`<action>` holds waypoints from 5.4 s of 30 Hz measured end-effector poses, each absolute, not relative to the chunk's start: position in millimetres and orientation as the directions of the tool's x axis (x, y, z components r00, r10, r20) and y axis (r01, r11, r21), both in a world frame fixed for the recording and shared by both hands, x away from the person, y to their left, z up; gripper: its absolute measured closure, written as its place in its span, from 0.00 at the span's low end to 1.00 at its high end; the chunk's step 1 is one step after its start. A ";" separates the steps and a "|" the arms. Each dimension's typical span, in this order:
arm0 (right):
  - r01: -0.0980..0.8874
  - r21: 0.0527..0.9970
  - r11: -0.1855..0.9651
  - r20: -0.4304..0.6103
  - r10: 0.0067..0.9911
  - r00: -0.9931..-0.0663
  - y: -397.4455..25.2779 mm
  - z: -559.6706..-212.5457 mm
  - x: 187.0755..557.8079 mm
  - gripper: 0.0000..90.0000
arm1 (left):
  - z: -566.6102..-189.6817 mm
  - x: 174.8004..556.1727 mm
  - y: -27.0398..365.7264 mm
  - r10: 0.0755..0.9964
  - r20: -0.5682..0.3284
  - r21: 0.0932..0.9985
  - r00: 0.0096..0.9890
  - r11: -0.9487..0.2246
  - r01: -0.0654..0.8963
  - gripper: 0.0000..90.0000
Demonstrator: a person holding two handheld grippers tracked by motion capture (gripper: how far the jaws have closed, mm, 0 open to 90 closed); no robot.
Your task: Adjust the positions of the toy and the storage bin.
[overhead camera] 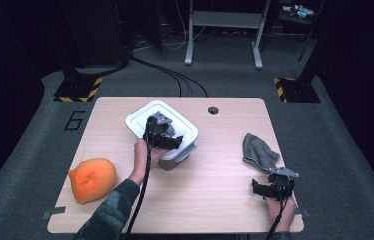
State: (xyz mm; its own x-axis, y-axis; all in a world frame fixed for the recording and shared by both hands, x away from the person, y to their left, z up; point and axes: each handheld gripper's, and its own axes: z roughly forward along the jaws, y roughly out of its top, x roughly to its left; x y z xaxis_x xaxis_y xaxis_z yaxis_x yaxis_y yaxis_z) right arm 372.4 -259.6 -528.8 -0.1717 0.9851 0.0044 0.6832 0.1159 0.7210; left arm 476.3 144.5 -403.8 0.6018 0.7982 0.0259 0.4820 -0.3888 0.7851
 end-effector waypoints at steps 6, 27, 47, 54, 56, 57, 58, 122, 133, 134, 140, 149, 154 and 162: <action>0.683 0.721 0.115 0.005 0.985 -0.171 -259.5 -528.8 372.3 0.04 | -403.2 473.7 140.5 0.794 0.015 0.784 0.608 -0.387 0.486 0.23; 0.680 0.723 0.120 0.001 0.985 -0.175 -259.6 -527.9 372.0 0.03 | -389.8 442.9 166.4 0.797 0.060 0.793 0.600 -0.403 0.456 0.12; 0.629 0.761 0.161 0.042 0.955 -0.295 -232.4 -481.3 356.4 0.03 | -433.8 370.9 190.3 0.760 0.079 0.783 0.645 -0.448 0.432 0.11; 0.607 0.765 0.215 0.046 0.922 -0.384 -208.2 -464.1 369.2 0.02 | -472.1 350.4 182.0 0.731 0.065 0.756 0.679 -0.480 0.444 0.11; 0.599 0.768 0.225 0.044 0.915 -0.400 -203.3 -459.5 373.4 0.02 | -485.4 349.1 181.4 0.726 0.047 0.743 0.687 -0.485 0.462 0.11; 0.594 0.772 0.228 0.045 0.911 -0.409 -200.4 -456.6 375.5 0.02 | -491.7 349.0 181.6 0.726 0.043 0.737 0.687 -0.487 0.468 0.11; 0.589 0.774 0.235 0.046 0.906 -0.421 -197.5 -453.6 377.9 0.02 | -496.9 349.2 182.6 0.726 0.046 0.728 0.686 -0.495 0.475 0.11; 0.449 0.765 0.462 -0.010 0.705 -0.709 33.3 -380.3 514.6 0.72 | -529.2 355.4 200.3 0.735 0.011 0.725 0.677 -0.473 0.501 0.12; 0.492 0.759 0.426 0.014 0.745 -0.667 33.4 -379.7 507.6 0.74 | -530.1 354.2 199.2 0.746 0.021 0.734 0.666 -0.464 0.496 0.12; 0.501 0.755 0.423 0.017 0.752 -0.659 33.7 -379.4 506.3 0.74 | -530.1 354.2 199.2 0.746 0.021 0.734 0.666 -0.464 0.496 0.12; 0.520 0.749 0.410 0.012 0.777 -0.630 32.6 -378.3 500.8 0.74 | -530.1 354.0 199.1 0.747 0.018 0.734 0.665 -0.462 0.499 0.12; 0.539 0.754 0.375 0.027 0.803 -0.595 33.8 -379.2 489.9 0.74 | -530.3 353.7 198.8 0.748 0.016 0.735 0.663 -0.458 0.499 0.12; 0.558 0.749 0.357 0.041 0.816 -0.577 38.1 -378.9 484.8 0.74 | -530.4 353.5 198.5 0.751 0.017 0.739 0.660 -0.454 0.498 0.12; 0.546 0.750 0.373 0.008 0.821 -0.572 43.1 -379.2 482.9 0.74 | -530.0 353.4 198.7 0.749 0.026 0.737 0.662 -0.461 0.494 0.12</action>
